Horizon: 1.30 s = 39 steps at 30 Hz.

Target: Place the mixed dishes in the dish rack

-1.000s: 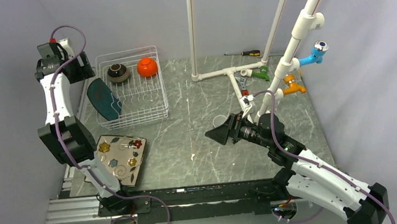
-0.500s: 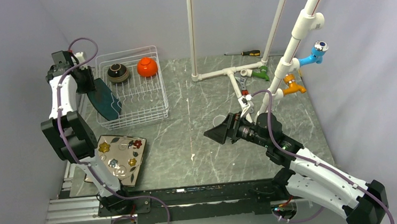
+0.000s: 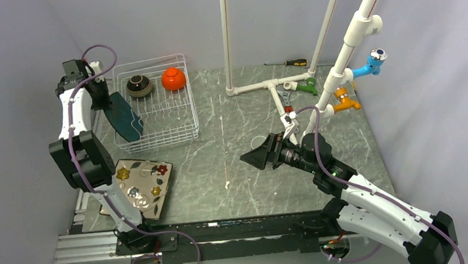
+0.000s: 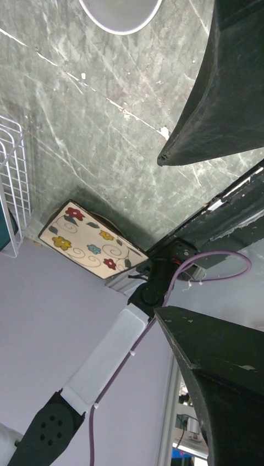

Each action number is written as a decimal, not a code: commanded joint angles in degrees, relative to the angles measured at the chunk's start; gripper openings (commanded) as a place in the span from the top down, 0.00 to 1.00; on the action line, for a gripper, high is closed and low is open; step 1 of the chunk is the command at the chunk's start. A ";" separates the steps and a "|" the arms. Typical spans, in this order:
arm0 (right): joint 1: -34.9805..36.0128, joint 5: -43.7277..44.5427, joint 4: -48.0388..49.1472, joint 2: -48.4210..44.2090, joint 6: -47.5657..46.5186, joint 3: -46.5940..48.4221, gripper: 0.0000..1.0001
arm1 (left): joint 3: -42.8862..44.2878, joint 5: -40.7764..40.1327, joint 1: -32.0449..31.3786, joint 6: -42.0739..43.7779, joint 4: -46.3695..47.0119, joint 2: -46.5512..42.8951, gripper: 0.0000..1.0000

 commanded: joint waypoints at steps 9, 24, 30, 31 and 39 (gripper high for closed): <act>-0.28 -0.42 3.54 0.08 1.02 0.30 0.00 | -6.40 -7.13 -1.49 -2.60 9.97 -14.71 1.00; -0.24 -0.82 4.77 0.66 2.35 -0.30 0.00 | -37.65 -8.66 -2.72 -3.77 43.35 -35.74 1.00; -0.32 -0.56 4.36 0.35 2.32 -0.37 0.00 | -45.09 -12.11 -4.80 -6.12 52.26 -37.95 1.00; -0.34 -0.40 4.14 0.31 2.21 -0.36 0.00 | -46.54 -13.03 -5.25 -5.87 54.60 -38.46 1.00; -0.36 -0.50 4.48 1.22 2.08 -0.34 0.00 | -45.40 -17.49 -7.95 -4.91 55.84 -35.83 1.00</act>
